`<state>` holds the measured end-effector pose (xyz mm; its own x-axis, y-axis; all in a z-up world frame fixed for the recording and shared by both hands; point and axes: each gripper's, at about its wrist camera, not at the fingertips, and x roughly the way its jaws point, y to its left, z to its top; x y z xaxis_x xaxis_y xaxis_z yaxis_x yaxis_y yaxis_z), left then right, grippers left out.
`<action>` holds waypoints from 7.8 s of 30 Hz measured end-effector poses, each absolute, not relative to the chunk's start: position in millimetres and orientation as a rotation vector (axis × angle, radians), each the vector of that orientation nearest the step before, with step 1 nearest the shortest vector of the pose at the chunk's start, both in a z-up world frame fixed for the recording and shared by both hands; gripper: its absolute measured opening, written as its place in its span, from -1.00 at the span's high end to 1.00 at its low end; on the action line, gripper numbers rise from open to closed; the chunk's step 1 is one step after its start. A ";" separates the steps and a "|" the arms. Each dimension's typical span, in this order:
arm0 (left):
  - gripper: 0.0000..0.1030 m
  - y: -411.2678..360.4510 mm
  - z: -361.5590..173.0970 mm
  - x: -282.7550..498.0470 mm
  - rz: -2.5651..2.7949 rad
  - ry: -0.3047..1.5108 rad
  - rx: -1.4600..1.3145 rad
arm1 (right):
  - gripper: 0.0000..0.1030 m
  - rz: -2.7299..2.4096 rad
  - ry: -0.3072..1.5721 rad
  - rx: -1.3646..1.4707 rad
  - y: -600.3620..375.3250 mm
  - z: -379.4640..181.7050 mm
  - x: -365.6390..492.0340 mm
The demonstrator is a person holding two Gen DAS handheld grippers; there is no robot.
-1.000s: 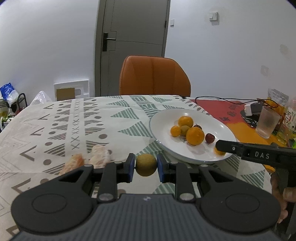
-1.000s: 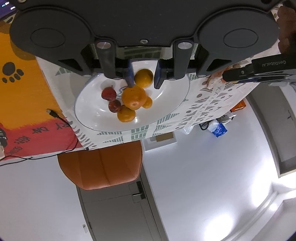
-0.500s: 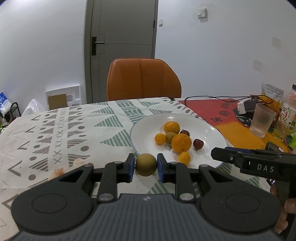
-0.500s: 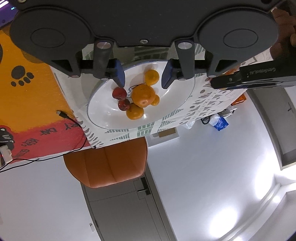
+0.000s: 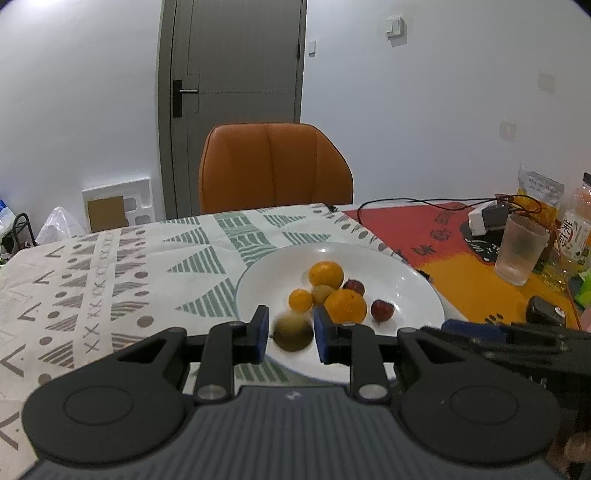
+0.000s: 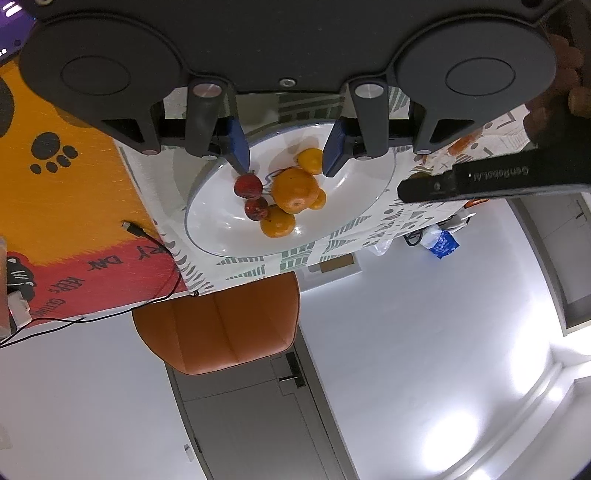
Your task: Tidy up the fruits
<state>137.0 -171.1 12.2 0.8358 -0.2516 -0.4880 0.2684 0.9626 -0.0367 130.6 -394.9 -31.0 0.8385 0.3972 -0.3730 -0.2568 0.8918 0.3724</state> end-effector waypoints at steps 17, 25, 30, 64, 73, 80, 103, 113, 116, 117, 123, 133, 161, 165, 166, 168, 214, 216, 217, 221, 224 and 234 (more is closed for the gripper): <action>-0.40 -135.0 9.1 124.7 -0.150 0.521 0.019 | -0.12 0.367 0.460 0.298 -383.3 -28.9 132.0; -0.46 -104.1 7.7 114.8 -0.103 0.531 -0.021 | -0.65 0.371 0.452 0.276 -370.9 -23.3 130.9; -0.56 -88.5 9.4 109.2 -0.076 0.525 -0.036 | -0.85 0.387 0.450 0.267 -362.3 -18.8 129.6; -0.59 -13.4 -4.6 86.7 0.024 0.547 -0.138 | -1.00 0.487 0.516 0.155 -286.1 -10.9 129.3; -0.59 -5.0 -11.2 85.0 0.040 0.554 -0.150 | -1.00 0.513 0.523 0.140 -271.7 -12.0 127.5; -0.59 2.2 -16.7 84.5 0.042 0.559 -0.171 | -1.00 0.532 0.523 0.124 -262.4 -13.5 129.1; -0.34 14.9 -27.7 88.9 0.033 0.569 -0.193 | -0.53 0.654 0.557 0.027 -213.5 -16.3 153.6; -0.11 33.3 -23.5 86.9 0.078 0.564 -0.214 | -0.45 0.702 0.594 -0.040 -187.3 -22.0 168.4; -0.11 36.1 -22.6 86.5 0.082 0.564 -0.211 | -0.37 0.707 0.603 -0.060 -180.5 -25.0 170.3; -0.11 36.8 -22.4 86.2 0.085 0.564 -0.210 | -0.36 0.708 0.604 -0.066 -178.3 -26.0 170.9; -0.11 40.2 -22.6 86.7 0.094 0.566 -0.210 | -0.23 0.704 0.607 -0.086 -167.9 -28.9 172.1; -0.11 35.7 -20.5 88.8 0.084 0.565 -0.204 | -0.08 0.688 0.612 -0.114 -165.5 -31.0 174.2; -0.11 36.7 -25.6 90.5 0.086 0.571 -0.215 | -0.03 0.647 0.622 -0.140 -160.8 -31.4 185.6; -0.11 38.0 -25.6 89.9 0.091 0.570 -0.215 | 0.00 0.627 0.615 -0.159 -156.7 -31.2 190.1; -0.11 38.5 -25.5 89.7 0.092 0.569 -0.215 | 0.00 0.626 0.614 -0.160 -156.7 -31.3 190.8; -0.11 39.3 -25.1 89.3 0.096 0.569 -0.214 | 0.01 0.618 0.613 -0.164 -157.7 -31.2 191.0; -0.11 8.5 -29.9 106.1 0.016 0.587 -0.193 | 0.31 0.560 0.519 -0.120 -200.6 -12.2 180.2; -0.11 6.2 -30.8 107.8 0.012 0.591 -0.193 | 0.32 0.560 0.514 -0.110 -204.8 -11.6 179.1; -0.11 5.1 -31.3 108.8 0.009 0.593 -0.193 | 0.32 0.558 0.512 -0.107 -206.5 -11.2 178.5; -0.11 -0.7 -33.1 113.0 0.001 0.600 -0.185 | 0.34 0.552 0.501 -0.092 -213.6 -8.7 176.7; -0.11 -4.6 -35.4 117.2 0.001 0.604 -0.177 | 0.35 0.547 0.495 -0.077 -219.0 -6.4 175.3; -0.11 -12.6 -42.8 129.6 0.017 0.618 -0.160 | 0.40 0.541 0.479 -0.049 -232.3 -2.6 169.9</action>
